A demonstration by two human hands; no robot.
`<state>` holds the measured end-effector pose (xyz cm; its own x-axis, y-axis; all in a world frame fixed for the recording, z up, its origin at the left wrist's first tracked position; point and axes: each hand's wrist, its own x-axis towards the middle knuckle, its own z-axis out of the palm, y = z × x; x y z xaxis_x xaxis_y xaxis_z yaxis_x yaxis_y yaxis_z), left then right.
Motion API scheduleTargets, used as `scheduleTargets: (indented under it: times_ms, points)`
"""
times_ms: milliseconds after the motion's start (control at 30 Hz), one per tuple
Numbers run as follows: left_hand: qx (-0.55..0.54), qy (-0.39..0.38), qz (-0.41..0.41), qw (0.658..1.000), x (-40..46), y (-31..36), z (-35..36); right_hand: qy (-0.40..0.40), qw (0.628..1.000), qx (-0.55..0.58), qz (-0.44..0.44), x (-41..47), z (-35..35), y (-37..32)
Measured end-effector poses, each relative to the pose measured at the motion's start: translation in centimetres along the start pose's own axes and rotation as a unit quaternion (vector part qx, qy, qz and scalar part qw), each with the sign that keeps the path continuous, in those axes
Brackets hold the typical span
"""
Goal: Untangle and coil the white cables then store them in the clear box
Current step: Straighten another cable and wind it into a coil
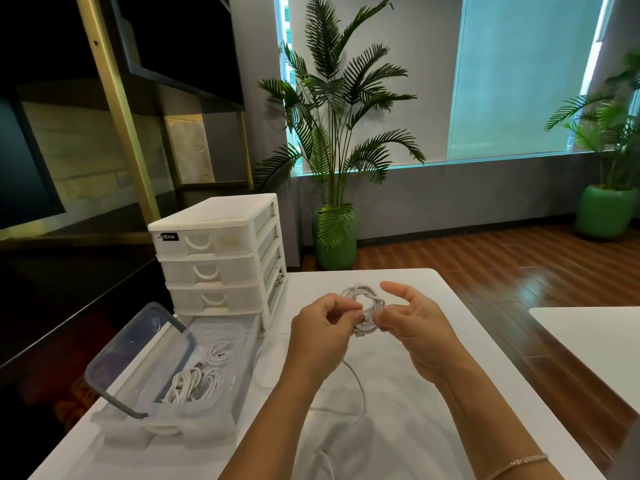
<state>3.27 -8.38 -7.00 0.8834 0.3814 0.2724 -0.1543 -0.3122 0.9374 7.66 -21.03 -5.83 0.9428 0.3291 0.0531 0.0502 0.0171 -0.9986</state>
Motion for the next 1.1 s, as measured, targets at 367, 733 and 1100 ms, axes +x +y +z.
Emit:
scheduleTargets:
  times_ms: [367,733,1100]
  points:
    - [-0.034,0.010,-0.023,0.999,0.1,-0.1,0.4,0.003,0.999,-0.020,-0.032,0.0,0.4,0.2]
    - [-0.080,0.057,-0.066,0.993,0.3,0.2,0.1,-0.022,0.997,-0.071,0.005,-0.5,1.2,-0.5]
    - [-0.016,0.043,-0.039,0.998,0.3,-0.2,0.3,0.080,0.996,-0.045,-0.006,-0.1,1.3,0.0]
